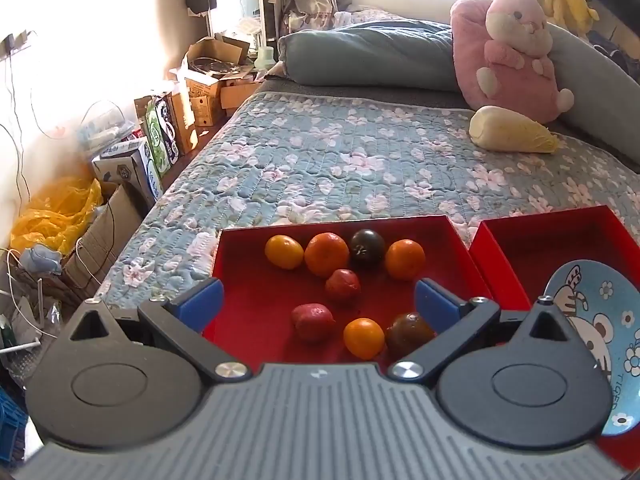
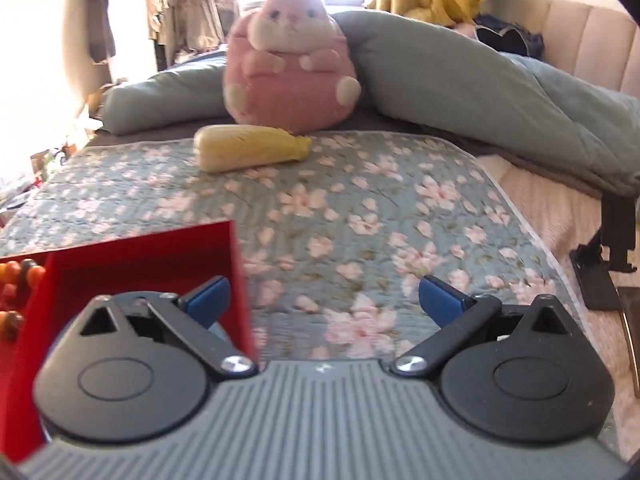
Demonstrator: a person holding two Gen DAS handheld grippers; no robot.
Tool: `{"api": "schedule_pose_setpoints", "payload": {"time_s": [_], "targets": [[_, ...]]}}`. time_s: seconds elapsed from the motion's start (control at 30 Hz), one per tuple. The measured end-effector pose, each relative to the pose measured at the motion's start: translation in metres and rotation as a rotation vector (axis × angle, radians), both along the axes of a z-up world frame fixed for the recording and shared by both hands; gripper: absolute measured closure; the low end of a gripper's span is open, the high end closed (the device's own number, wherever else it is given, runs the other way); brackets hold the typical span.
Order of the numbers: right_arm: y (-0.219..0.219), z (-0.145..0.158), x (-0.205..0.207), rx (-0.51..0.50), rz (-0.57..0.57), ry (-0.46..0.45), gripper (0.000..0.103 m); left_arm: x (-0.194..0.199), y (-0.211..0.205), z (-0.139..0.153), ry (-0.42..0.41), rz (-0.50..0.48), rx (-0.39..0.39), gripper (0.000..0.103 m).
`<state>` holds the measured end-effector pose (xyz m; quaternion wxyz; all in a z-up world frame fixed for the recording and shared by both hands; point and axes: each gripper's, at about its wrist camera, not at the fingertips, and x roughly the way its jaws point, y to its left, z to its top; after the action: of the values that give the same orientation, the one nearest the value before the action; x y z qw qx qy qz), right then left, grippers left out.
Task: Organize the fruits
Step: 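Move the right gripper over the dark brown tomato in the red tray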
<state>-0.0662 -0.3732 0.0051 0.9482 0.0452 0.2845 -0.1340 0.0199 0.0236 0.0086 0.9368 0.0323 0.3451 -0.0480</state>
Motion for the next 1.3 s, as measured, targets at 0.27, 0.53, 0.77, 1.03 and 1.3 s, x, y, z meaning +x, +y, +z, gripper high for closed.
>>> {"api": "schedule_pose_setpoints", "payload": {"time_s": [0.27,0.53,0.77,1.03,1.3], "targets": [[0.157,0.025,-0.007,0.049,0.369,-0.054,0.000,-0.009,0.010,0.003,-0.029,-0.001,-0.037,0.000],[0.248,0.002,0.026,-0.017,0.543,0.068,0.018,-0.012,0.024,-0.004,-0.017,-0.006,0.000,0.011],[0.268,-0.022,0.050,0.057,0.590,0.161,0.032,-0.003,0.051,-0.013,0.043,0.066,-0.059,0.024],[0.285,-0.043,0.093,0.014,0.610,0.286,0.061,0.001,0.046,-0.015,0.061,0.041,-0.077,0.034],[0.288,-0.056,0.115,-0.061,0.563,0.345,0.059,0.009,0.046,-0.019,0.082,0.054,-0.101,0.034]]}}
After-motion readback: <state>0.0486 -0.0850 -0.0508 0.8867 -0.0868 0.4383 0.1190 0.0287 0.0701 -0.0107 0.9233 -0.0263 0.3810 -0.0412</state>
